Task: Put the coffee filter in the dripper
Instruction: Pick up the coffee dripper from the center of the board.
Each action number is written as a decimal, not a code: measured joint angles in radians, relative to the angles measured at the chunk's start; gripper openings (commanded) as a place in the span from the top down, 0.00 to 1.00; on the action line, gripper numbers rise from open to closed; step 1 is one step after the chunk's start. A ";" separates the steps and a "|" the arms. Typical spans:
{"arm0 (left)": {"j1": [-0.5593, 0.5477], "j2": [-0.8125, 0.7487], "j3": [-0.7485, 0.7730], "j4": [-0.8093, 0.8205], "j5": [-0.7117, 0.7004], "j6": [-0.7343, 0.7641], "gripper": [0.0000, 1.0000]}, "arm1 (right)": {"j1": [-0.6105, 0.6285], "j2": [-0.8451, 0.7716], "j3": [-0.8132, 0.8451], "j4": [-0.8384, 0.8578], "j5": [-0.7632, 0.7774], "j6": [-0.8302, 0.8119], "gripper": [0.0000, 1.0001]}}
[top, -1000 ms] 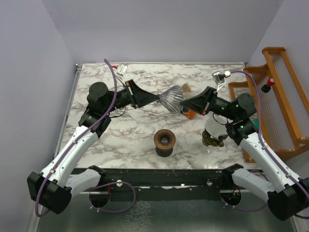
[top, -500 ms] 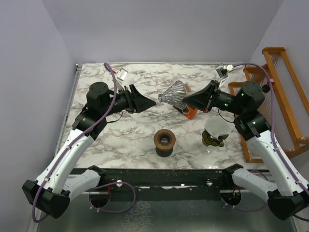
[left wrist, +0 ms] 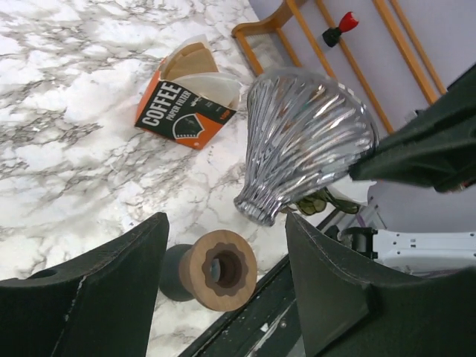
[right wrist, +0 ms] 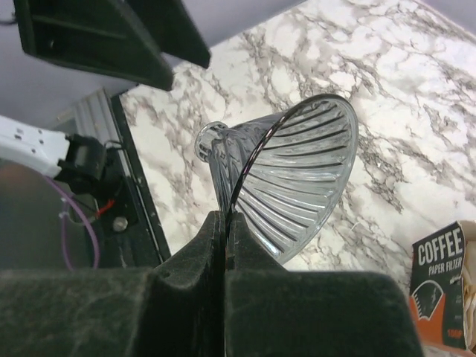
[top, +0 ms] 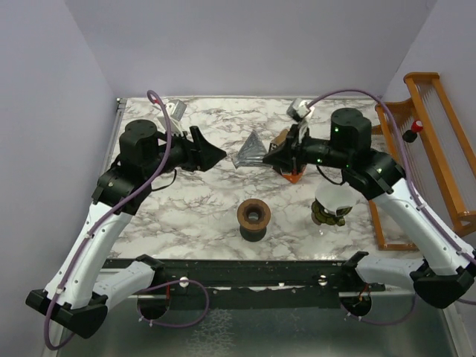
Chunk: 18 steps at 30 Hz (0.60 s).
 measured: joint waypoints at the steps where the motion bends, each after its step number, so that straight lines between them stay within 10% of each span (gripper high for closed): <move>1: 0.000 0.001 0.010 -0.010 -0.010 0.011 0.34 | 0.047 0.014 0.020 -0.026 0.042 -0.040 1.00; 18: 0.000 0.030 0.138 -0.166 -0.086 0.104 0.34 | 0.584 0.247 0.076 -0.222 0.702 -0.768 0.99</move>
